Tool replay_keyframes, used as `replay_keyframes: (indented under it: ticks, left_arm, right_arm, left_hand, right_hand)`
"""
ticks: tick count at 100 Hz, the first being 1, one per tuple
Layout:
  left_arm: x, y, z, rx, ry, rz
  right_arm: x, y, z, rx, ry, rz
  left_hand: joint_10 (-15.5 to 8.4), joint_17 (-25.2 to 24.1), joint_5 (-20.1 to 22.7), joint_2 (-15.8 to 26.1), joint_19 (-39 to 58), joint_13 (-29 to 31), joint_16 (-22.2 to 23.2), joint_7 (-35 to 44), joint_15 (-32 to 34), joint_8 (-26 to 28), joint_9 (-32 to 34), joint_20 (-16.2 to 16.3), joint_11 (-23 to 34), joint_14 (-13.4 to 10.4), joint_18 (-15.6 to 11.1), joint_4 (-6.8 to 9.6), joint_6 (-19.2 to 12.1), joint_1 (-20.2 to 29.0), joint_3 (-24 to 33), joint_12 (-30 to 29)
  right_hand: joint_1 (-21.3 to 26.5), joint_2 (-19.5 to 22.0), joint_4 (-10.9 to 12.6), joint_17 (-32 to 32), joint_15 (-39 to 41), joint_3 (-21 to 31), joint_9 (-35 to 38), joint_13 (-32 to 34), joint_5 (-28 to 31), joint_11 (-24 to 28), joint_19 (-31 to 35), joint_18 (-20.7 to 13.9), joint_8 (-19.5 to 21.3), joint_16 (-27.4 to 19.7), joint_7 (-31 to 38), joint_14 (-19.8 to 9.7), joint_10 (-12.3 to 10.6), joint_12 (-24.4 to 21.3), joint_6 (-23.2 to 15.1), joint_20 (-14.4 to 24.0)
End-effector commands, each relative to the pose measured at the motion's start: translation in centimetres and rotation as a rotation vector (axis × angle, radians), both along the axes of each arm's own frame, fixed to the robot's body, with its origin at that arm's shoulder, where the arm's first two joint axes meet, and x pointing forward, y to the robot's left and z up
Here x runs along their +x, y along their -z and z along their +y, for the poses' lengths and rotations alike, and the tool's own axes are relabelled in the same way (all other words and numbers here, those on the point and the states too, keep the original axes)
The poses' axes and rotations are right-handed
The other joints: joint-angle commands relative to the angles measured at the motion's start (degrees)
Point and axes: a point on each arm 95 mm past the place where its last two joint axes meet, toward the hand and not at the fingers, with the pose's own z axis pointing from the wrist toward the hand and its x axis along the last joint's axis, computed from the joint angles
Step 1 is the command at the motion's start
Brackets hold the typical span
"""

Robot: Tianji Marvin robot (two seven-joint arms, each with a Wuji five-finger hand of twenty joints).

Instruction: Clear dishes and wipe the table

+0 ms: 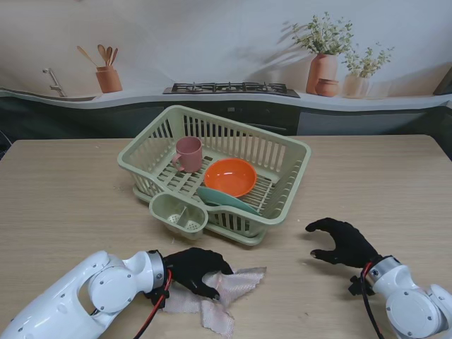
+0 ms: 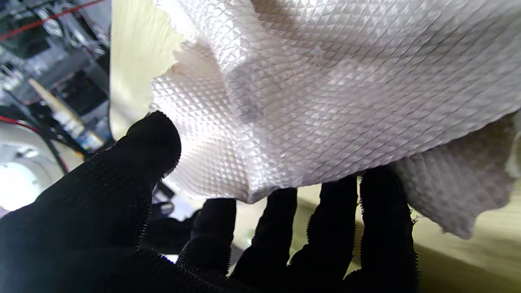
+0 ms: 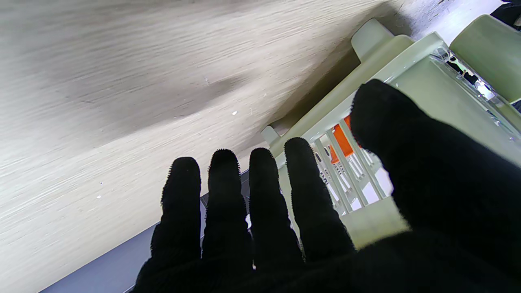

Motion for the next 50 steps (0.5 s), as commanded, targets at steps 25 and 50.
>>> replay_keyframes:
  ticks: [25, 50]
  left_arm:
    - [-0.43, -1.09, 0.16, -0.037, 0.065, -0.036]
    - [-0.44, -1.04, 0.46, -0.028, 0.092, -0.027]
  right_arm:
    - [-0.23, 0.15, 0.24, -0.004, -0.013, 0.013]
    - [-0.22, 0.11, 0.24, -0.004, -0.014, 0.011]
  left_hand:
    - [-3.3, -4.8, 9.6, 0.0, -1.5, -7.3, -0.4, -0.2, -2.9, -0.7, -3.9, 0.5, -0.9, -3.8, -4.1, 0.45, -3.0, -2.2, 0.6, -1.6]
    - [-2.8, -5.6, 4.2, -1.8, -1.6, -6.8, -0.4, -15.3, -3.1, -8.1, -4.5, -1.0, -0.3, -3.5, -5.1, 0.48, 6.2, -1.4, 2.8, -1.4]
  right_hand:
    - [-1.8, 0.5, -0.7, -0.8, 0.5, 0.3, 0.2, -1.7, -1.3, 0.8, -0.5, -2.0, -0.3, -0.4, 0.3, -1.0, -0.9, 0.0, 0.0, 0.7]
    - [-1.8, 0.5, -0.7, -0.8, 0.6, 0.3, 0.3, -1.6, -1.3, 0.9, -0.6, -1.9, -0.3, -0.4, 0.3, -1.1, -0.8, 0.0, 0.0, 0.8]
